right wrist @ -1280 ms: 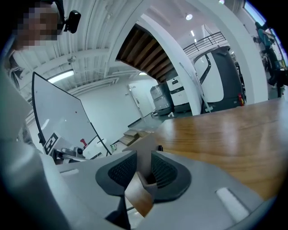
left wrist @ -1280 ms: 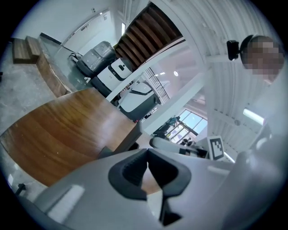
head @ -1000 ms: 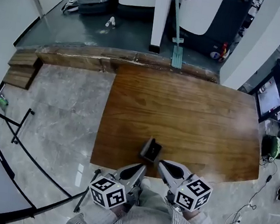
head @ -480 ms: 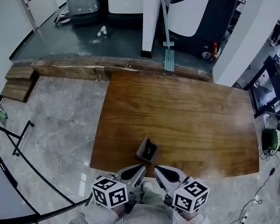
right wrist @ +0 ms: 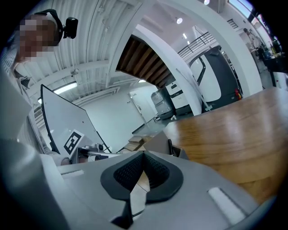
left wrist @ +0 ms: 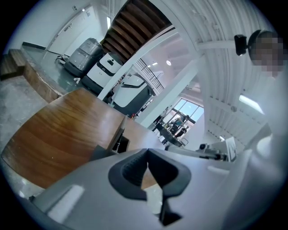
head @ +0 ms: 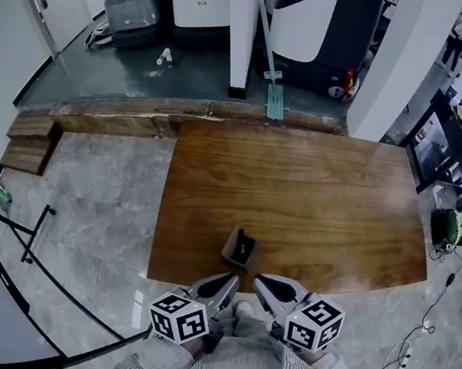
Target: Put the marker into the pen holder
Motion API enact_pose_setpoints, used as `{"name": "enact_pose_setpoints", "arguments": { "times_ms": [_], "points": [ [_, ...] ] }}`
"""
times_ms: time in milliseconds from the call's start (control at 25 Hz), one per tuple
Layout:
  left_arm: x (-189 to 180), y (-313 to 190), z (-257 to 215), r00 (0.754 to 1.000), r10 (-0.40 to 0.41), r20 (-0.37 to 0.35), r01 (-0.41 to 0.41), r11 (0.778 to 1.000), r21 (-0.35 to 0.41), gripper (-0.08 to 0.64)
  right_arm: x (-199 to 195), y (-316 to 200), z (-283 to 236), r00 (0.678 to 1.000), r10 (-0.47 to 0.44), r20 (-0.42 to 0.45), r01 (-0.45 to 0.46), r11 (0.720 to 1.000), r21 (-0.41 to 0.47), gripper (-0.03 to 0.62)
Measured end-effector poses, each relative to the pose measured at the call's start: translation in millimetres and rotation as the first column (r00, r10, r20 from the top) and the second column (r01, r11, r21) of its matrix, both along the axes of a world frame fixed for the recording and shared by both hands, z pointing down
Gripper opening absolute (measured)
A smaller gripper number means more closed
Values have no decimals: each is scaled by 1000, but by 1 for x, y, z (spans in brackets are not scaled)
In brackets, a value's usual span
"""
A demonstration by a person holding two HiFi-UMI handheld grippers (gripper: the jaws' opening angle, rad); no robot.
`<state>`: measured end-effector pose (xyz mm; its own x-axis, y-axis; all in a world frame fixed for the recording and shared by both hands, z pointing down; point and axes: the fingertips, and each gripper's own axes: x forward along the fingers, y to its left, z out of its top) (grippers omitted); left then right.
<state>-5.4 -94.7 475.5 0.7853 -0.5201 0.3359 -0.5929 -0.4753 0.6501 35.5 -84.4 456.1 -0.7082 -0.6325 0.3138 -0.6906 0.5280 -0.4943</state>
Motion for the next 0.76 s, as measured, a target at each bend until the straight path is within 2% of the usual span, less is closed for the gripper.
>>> {"name": "enact_pose_setpoints", "arguments": {
  "times_ms": [760],
  "points": [
    [-1, 5, -3, 1000, 2, -4, -2, 1000, -5, 8, -5, 5, -1, 999, -21, -31, 21, 1000, -5, 0]
  ]
}}
